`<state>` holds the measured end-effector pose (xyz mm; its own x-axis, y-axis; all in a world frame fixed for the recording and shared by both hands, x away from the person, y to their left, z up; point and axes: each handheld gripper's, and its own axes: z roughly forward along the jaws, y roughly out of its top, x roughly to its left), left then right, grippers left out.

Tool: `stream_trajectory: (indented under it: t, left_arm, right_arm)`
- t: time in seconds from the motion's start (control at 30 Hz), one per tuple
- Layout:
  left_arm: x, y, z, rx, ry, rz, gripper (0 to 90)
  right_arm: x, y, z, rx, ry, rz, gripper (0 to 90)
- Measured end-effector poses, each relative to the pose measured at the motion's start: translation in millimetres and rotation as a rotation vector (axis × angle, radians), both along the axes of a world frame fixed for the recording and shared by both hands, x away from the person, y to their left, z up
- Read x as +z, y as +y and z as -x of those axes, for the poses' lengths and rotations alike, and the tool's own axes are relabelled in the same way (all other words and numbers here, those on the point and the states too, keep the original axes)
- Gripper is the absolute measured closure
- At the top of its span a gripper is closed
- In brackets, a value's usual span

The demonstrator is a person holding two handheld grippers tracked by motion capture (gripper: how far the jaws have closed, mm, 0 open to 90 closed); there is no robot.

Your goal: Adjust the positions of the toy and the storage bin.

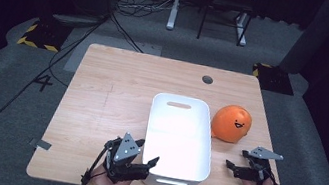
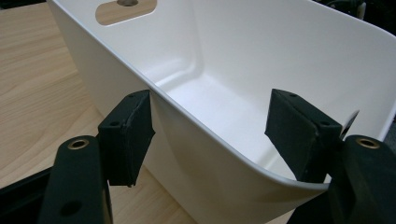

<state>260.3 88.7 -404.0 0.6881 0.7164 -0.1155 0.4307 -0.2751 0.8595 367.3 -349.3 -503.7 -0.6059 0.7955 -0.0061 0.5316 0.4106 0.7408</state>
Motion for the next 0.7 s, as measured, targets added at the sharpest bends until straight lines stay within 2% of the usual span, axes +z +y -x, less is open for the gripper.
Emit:
stream_trajectory:
  t: [0.13,0.23,0.27,0.33,0.4,0.47,0.57,0.7]
  left_arm:
    - [0.2,-3.3,1.8,-0.013,-0.007,-0.008,32.0]
    - [-0.2,-4.1,1.5,-0.023,-0.001,0.003,31.5]
    - [0.2,-2.7,0.5,-0.027,-0.005,-0.008,31.5]
    - [0.0,-2.9,0.3,-0.026,0.005,-0.003,31.1]
    - [0.7,-3.3,0.6,-0.021,-0.004,0.0,29.5]
    - [3.7,-1.6,0.9,-0.026,-0.011,-0.001,29.2]
    - [13.0,5.7,2.1,-0.018,-0.029,0.029,28.7]
    - [19.3,15.4,-0.1,-0.001,-0.041,0.039,29.0]
  right_arm:
    - [0.0,0.0,0.0,0.0,0.0,0.0,14.8]
    - [0.0,0.1,0.0,-0.001,0.0,-0.001,14.8]
    - [0.2,-0.1,0.0,0.001,0.002,0.002,14.8]
    - [0.0,0.1,0.0,-0.001,0.0,0.0,14.8]
    - [0.0,0.1,0.0,0.0,-0.001,0.0,14.8]
    - [0.0,0.1,0.0,0.0,0.0,0.0,14.8]
    - [0.0,0.0,-0.1,0.0,-0.001,0.0,14.8]
    - [0.0,0.1,0.1,-0.001,0.001,-0.001,14.8]
